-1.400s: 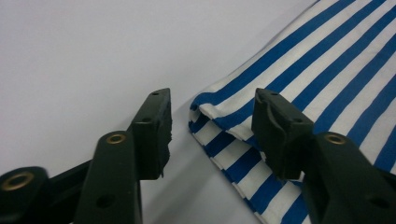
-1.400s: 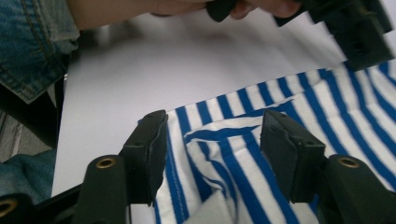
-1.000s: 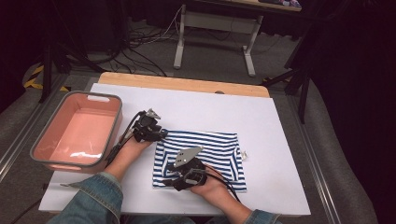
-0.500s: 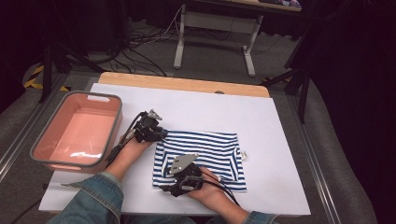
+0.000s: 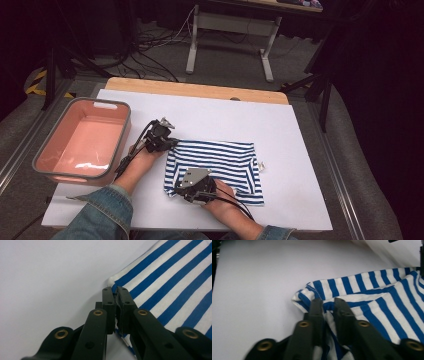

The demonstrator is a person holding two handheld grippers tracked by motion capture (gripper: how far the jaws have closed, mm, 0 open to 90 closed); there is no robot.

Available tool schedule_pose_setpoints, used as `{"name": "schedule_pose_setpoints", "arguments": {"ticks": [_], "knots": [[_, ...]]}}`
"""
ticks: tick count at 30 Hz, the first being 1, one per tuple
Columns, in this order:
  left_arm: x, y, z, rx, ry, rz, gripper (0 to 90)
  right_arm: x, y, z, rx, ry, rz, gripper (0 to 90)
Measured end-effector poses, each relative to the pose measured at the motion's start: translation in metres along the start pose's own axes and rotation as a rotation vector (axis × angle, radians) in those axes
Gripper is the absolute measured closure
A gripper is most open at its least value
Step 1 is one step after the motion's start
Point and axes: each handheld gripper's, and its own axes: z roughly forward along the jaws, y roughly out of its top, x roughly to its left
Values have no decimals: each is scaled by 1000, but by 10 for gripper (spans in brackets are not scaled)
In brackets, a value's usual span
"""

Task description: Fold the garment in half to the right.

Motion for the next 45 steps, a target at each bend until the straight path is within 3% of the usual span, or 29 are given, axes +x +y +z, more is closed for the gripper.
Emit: {"name": "schedule_pose_setpoints", "arguments": {"ticks": [6, 7, 11, 20, 23, 31, 42, 45], "knots": [[1, 3, -12, -42, 2, -16, 861, 1, 5, 0, 4, -7, 8, 852], [0, 4, -17, -67, 12, -24, 861, 2, 8, -1, -15, -1, 12, 853], [1, 4, -27, -89, 35, -35, 861, 0, 14, -1, -57, 20, 33, 853], [1, 10, -46, -154, 47, -71, 860, -2, 24, -5, -124, 35, 45, 853], [-5, 18, -51, -168, 45, -68, 859, -6, 24, -14, -154, 52, 62, 854], [-19, 38, -51, -200, 22, -65, 858, -12, 18, -41, -213, 38, 94, 856], [-49, 72, -39, -255, -36, -24, 856, -27, -8, -97, -304, -4, 198, 857], [-58, 79, -33, -264, -47, -18, 856, -29, -14, -105, -316, -15, 207, 857]]}}
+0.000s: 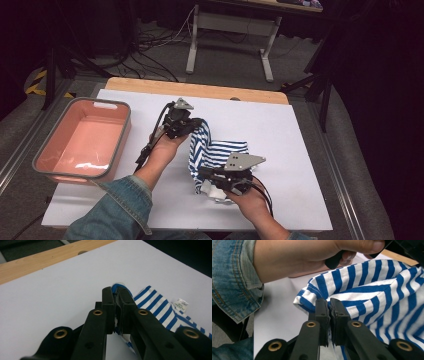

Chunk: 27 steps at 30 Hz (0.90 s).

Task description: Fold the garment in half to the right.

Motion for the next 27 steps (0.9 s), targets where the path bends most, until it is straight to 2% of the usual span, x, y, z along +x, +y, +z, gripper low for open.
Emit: {"name": "schedule_pose_setpoints", "arguments": {"ticks": [2, 3, 10, 19, 27], "knots": [[-5, 2, 6, -1, -11, 0, 854, -4, -5, -13, -13, -6, 21, 856], [-7, 4, 10, 0, -12, 2, 854, -4, -5, -13, -13, -6, 21, 856], [-20, 8, 32, 7, -39, -6, 853, -16, -25, -41, -29, -36, 85, 856], [-35, 7, 57, 45, -39, 16, 852, -25, -49, -60, -19, -71, 142, 854], [-40, 4, 73, 77, -16, 31, 851, -30, -57, -60, 3, -82, 156, 852]]}}
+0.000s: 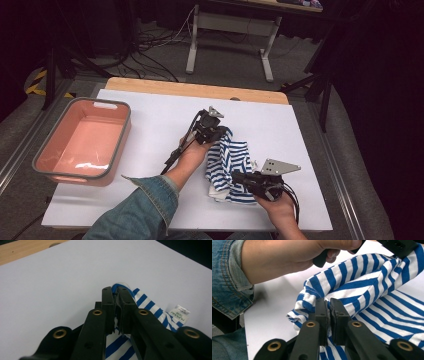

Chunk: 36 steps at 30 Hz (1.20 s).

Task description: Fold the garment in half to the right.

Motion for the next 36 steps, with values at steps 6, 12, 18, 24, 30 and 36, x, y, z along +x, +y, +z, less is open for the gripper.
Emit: {"name": "schedule_pose_setpoints", "arguments": {"ticks": [6, 12, 18, 24, 30, 36], "knots": [[-1, -2, 7, 18, 7, 2, 849, -3, -5, -1, 16, -11, 8, 848], [-1, -3, 11, 24, -5, 2, 792, -8, -11, -5, 24, -16, 24, 798], [5, -6, 4, 22, -54, -35, 572, -10, -10, -26, 18, -157, -3, 564], [-1, -16, -3, 78, -80, 6, 660, -8, -3, -45, -17, -209, -33, 578], [-5, -25, 1, 142, -51, 65, 747, -15, 12, -32, 19, -220, -90, 692], [4, -30, 4, 162, -47, 39, 725, -34, 7, 9, 140, -221, -86, 634]]}}
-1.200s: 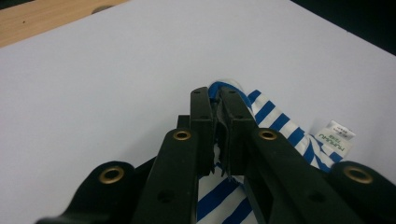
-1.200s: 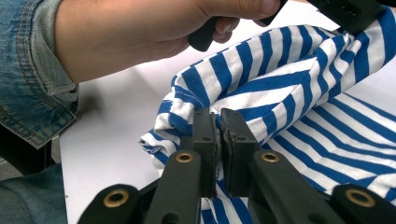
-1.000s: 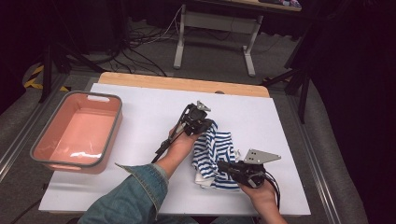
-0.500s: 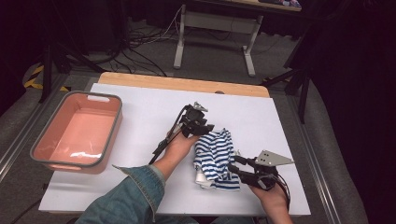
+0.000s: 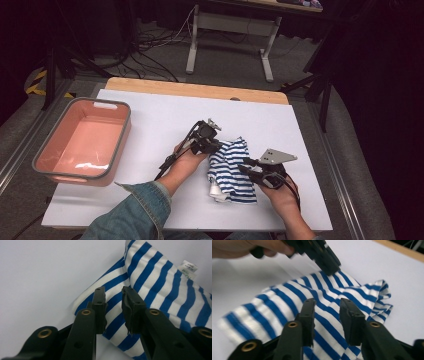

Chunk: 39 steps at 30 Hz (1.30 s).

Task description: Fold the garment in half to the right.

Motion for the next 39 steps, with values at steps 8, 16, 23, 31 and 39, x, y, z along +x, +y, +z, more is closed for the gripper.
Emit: {"name": "schedule_pose_setpoints", "arguments": {"ticks": [8, 16, 23, 31, 39], "knots": [[14, -5, 5, 18, 53, -43, 540, -18, -16, 5, 66, -42, 92, 524], [16, -2, 18, 23, 48, -18, 545, -25, -31, 5, 112, 37, 190, 669], [16, -1, 17, 24, 46, -16, 839, -24, -32, 9, 141, 63, 214, 865], [22, -1, 6, -17, 21, -52, 852, -18, -32, -4, 158, 44, 182, 895], [26, -3, 7, -33, 18, -76, 840, -16, -37, -13, 183, 36, 180, 895]]}}
